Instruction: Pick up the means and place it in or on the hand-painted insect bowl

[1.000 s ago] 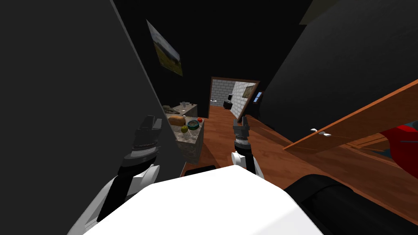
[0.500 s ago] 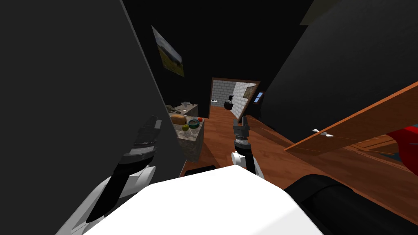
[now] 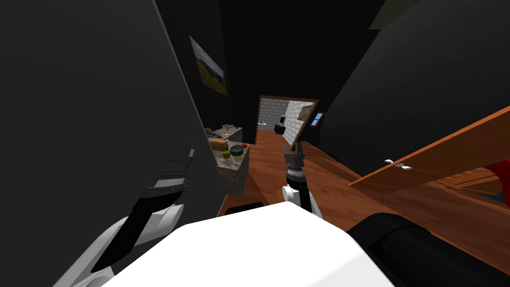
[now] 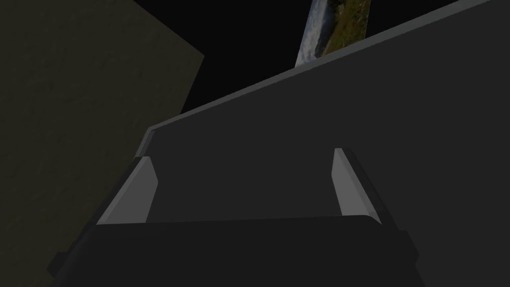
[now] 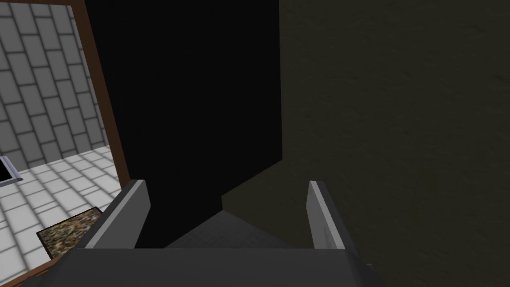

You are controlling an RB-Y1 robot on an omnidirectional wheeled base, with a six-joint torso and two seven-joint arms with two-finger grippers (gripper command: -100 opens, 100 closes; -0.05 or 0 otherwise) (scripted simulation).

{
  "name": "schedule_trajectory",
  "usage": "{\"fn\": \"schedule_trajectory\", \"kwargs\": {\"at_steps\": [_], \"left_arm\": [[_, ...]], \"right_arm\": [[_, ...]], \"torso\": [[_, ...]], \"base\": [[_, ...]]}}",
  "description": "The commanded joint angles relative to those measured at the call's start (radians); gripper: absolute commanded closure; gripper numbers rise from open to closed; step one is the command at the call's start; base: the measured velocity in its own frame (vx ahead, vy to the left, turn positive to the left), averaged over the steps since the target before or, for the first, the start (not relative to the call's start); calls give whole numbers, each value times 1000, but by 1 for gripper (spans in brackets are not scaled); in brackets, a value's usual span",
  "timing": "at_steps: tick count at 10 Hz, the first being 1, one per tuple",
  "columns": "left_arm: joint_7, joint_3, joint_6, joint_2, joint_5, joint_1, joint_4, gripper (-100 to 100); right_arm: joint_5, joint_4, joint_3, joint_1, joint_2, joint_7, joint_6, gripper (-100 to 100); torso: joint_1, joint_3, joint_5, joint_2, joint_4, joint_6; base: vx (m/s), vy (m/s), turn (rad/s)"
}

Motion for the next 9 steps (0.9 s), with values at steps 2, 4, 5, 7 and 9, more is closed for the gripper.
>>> {"fn": "schedule_trajectory", "kwargs": {"at_steps": [2,4,5,7,9], "left_arm": [[-28,18,79,9,8,5,-1,-100],[-44,36,129,17,16,8,2,-100],[-44,36,148,17,16,8,2,-100],[-60,53,204,25,25,11,6,-100],[-77,70,254,33,33,15,11,-100]], "right_arm": [[0,0,0,0,0,0,0,0],[0,0,0,0,0,0,0,0],[0,0,0,0,0,0,0,0],[0,0,0,0,0,0,0,0],[0,0,0,0,0,0,0,0]], "torso": [[0,0,0,-1,0,0],[0,-1,0,-1,0,0],[0,-1,0,-1,0,0],[-1,-1,0,-2,0,0],[-1,-1,0,-2,-1,0]], "base": [[-16,-36,35],[-14,-43,42],[-4,-39,27],[-7,-50,39],[9,-53,36]]}}
